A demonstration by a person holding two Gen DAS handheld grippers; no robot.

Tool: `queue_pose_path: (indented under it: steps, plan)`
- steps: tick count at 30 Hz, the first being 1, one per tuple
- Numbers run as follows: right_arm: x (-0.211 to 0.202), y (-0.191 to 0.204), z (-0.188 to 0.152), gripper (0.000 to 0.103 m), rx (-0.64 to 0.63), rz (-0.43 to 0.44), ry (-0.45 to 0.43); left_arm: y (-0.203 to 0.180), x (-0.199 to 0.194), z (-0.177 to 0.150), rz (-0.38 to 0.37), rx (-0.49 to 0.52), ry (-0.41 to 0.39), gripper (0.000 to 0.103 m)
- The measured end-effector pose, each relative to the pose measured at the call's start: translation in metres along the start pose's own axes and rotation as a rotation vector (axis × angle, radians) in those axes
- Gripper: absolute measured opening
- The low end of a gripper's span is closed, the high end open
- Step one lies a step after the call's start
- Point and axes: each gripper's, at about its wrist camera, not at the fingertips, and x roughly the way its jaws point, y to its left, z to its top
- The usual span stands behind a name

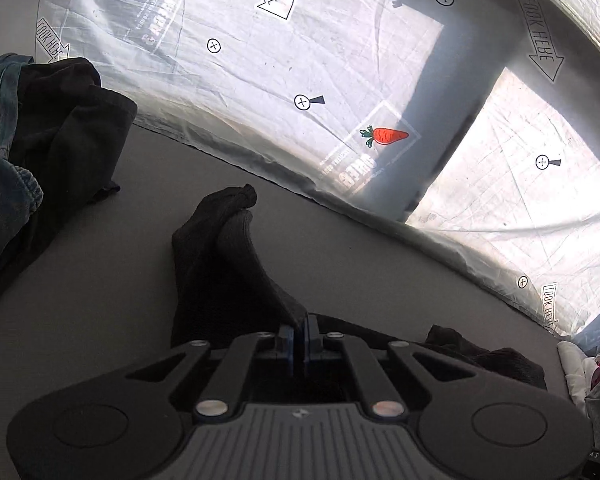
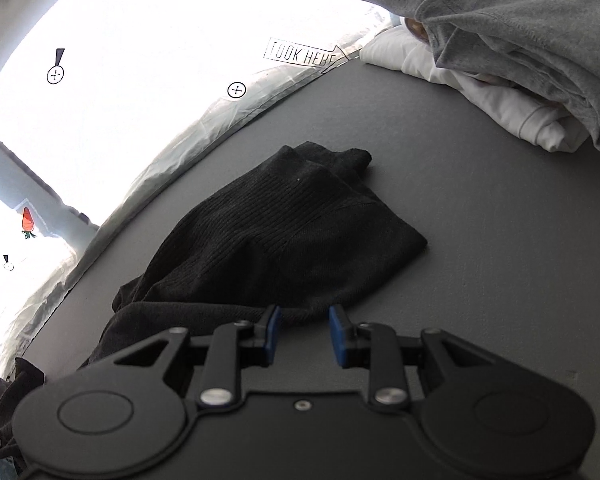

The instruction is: Fold clothes

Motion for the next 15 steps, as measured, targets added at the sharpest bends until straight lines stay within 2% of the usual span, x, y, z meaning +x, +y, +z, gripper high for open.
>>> queue_pose_path:
  steps: [4, 6, 8, 11, 13, 15]
  plan:
    - [-0.014, -0.002, -0.016, 0.029, -0.043, 0.028, 0.014, 0.021, -0.037, -0.043, 0.03, -0.065, 0.131, 0.005]
    - [-0.019, -0.005, -0.024, 0.029, -0.057, 0.034, 0.026, 0.029, -0.042, -0.064, 0.046, -0.103, 0.225, 0.005]
    - [-0.021, -0.009, -0.032, 0.029, -0.067, 0.036, 0.039, 0.034, -0.044, -0.079, 0.07, -0.096, 0.284, 0.004]
    - [-0.026, -0.014, -0.042, 0.029, -0.064, 0.034, 0.052, 0.041, -0.055, -0.081, 0.078, -0.108, 0.261, 0.005]
    - [-0.028, -0.016, -0.046, 0.029, -0.045, 0.035, 0.054, 0.047, -0.061, -0.073, 0.077, -0.123, 0.221, 0.01]
    - [-0.029, -0.018, -0.049, 0.029, -0.026, 0.036, 0.056, 0.052, -0.062, -0.063, 0.09, -0.124, 0.193, 0.022]
